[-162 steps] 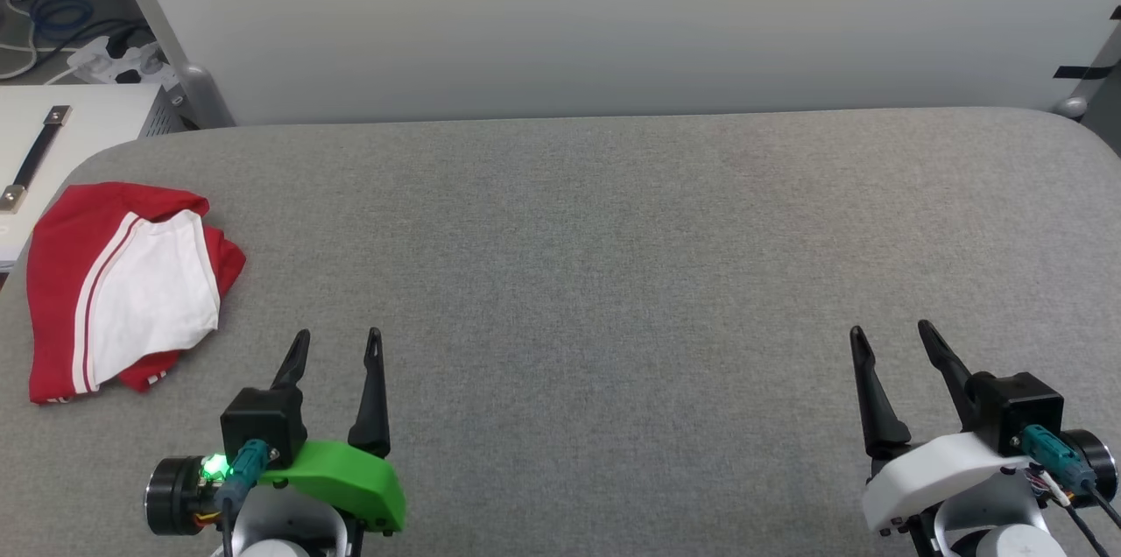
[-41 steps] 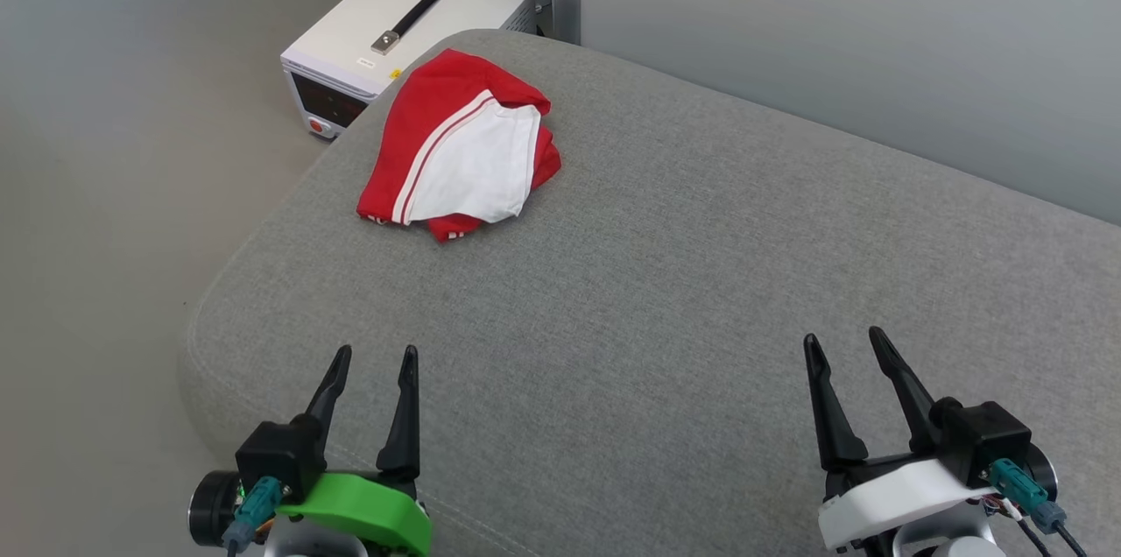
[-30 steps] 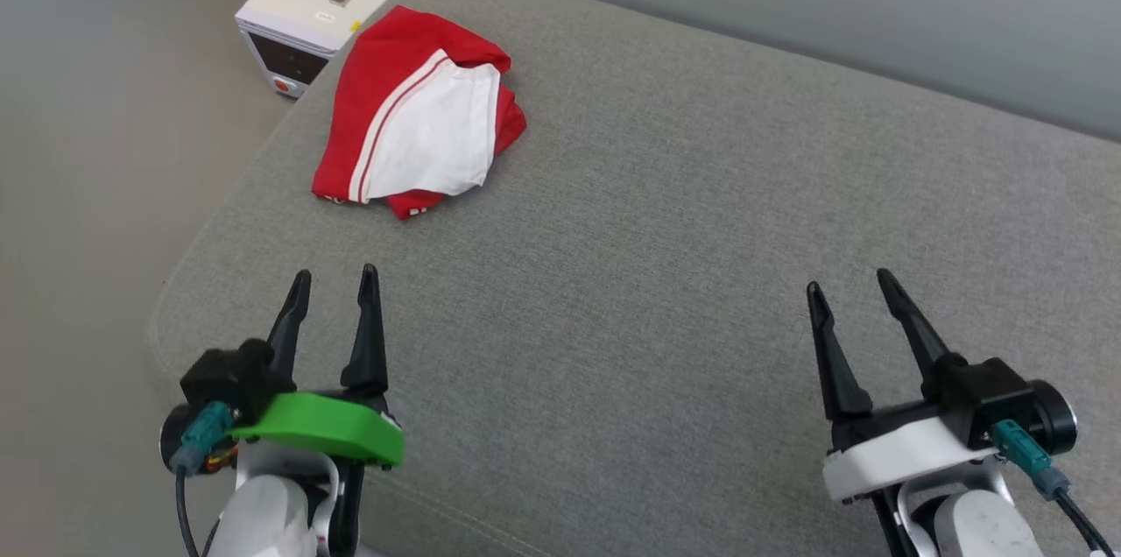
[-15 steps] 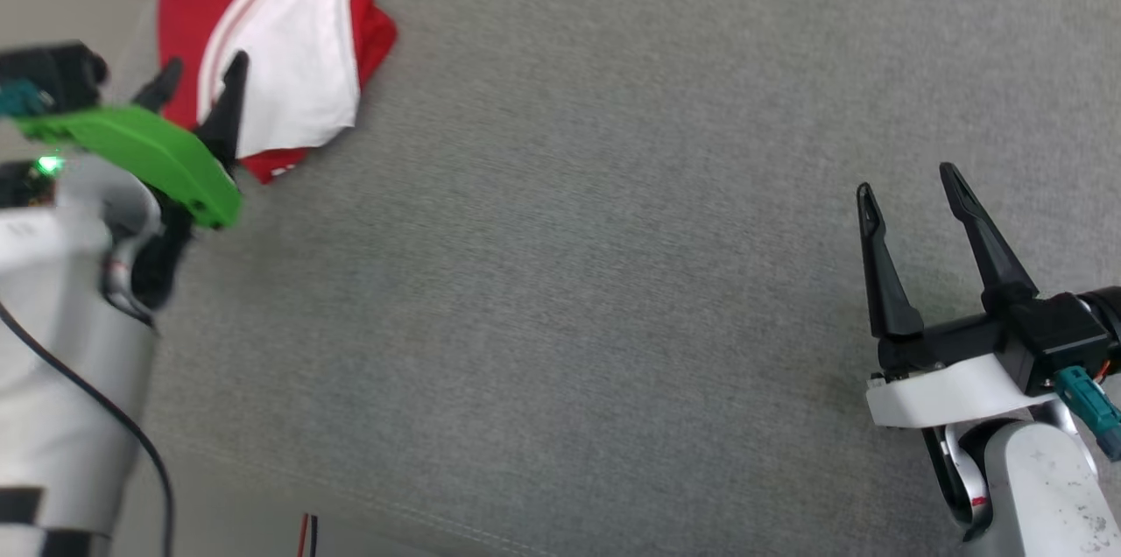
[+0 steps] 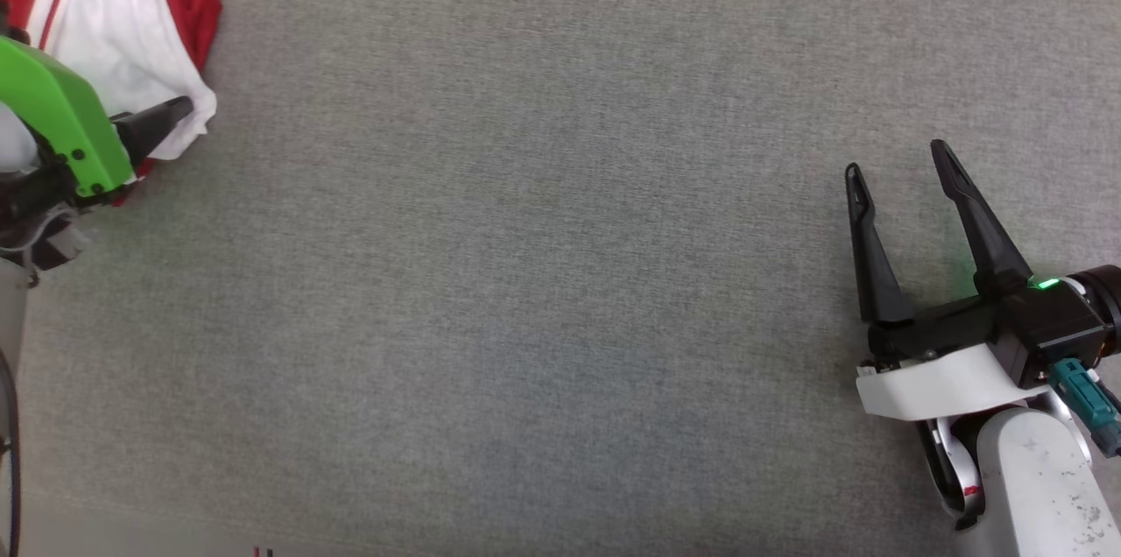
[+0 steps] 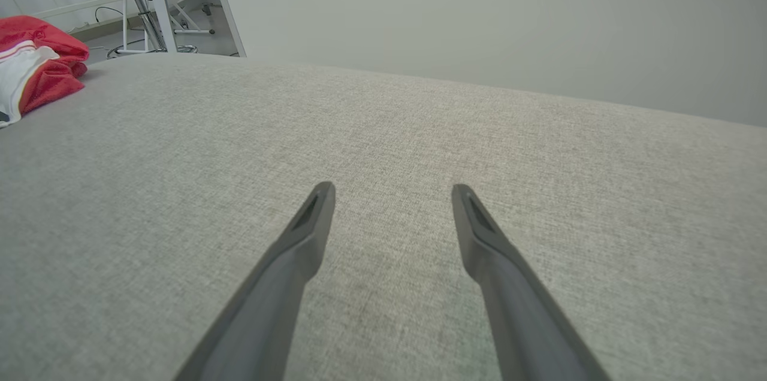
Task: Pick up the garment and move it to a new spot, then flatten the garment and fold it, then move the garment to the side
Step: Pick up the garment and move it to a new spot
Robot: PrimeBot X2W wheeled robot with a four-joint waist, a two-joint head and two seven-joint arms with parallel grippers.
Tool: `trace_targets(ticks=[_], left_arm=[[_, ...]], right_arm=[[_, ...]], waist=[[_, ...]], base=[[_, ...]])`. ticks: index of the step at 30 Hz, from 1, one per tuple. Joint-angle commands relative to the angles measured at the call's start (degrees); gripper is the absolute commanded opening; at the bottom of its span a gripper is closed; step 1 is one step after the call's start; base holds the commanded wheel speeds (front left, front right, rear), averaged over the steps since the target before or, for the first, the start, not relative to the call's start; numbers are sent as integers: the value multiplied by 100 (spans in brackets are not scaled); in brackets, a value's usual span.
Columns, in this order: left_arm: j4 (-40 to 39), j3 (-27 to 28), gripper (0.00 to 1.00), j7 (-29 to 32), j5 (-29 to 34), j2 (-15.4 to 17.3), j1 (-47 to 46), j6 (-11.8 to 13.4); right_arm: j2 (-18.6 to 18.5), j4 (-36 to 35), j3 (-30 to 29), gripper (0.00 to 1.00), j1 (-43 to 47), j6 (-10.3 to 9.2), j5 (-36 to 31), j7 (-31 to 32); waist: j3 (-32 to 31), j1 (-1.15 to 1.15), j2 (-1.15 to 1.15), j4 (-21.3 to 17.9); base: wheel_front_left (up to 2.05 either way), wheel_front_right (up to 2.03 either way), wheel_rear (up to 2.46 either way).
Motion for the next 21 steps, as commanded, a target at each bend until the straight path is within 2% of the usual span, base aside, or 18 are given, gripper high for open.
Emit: trace_targets(ticks=[1,2,3,4,9,13,16,21], left_arm=[[156,-105,100,141,-41,-106,34,27],[207,-130,100,212,-64,-126,53,24],[235,-135,39,218,-82,-141,64,20],[257,-122,0,160,-106,-164,78,14],[289,-37,0,-277,-205,-229,152,-15],[138,118,0,-1064,-209,-128,175,-32],[-119,139,0,-1568,-167,21,241,-38],[-724,186,0,-2069,-88,398,344,-40]], right_arm=[[7,-10,-5,100,-50,-6,-18,-48],[13,7,-4,100,-52,-6,-20,-49],[20,25,-1,100,-53,-6,-22,-49],[28,56,5,100,-51,-6,-22,-49],[66,205,35,100,-40,-6,-28,-51],[102,324,39,100,-59,-6,-1,-52],[131,425,32,100,-24,-6,13,-52],[209,562,-14,100,108,-6,102,-53]], waist=[[150,0,-1,-161],[141,0,-1,-168],[124,0,-1,-171],[90,0,-1,-173],[-152,0,-1,-148],[-454,0,-1,-152],[-752,0,-1,-165],[-1258,0,-1,-197]], base=[[0,0,0],[0,0,0],[0,0,0],[0,0,0],[0,0,0],[0,0,0],[0,0,0],[0,0,0]])
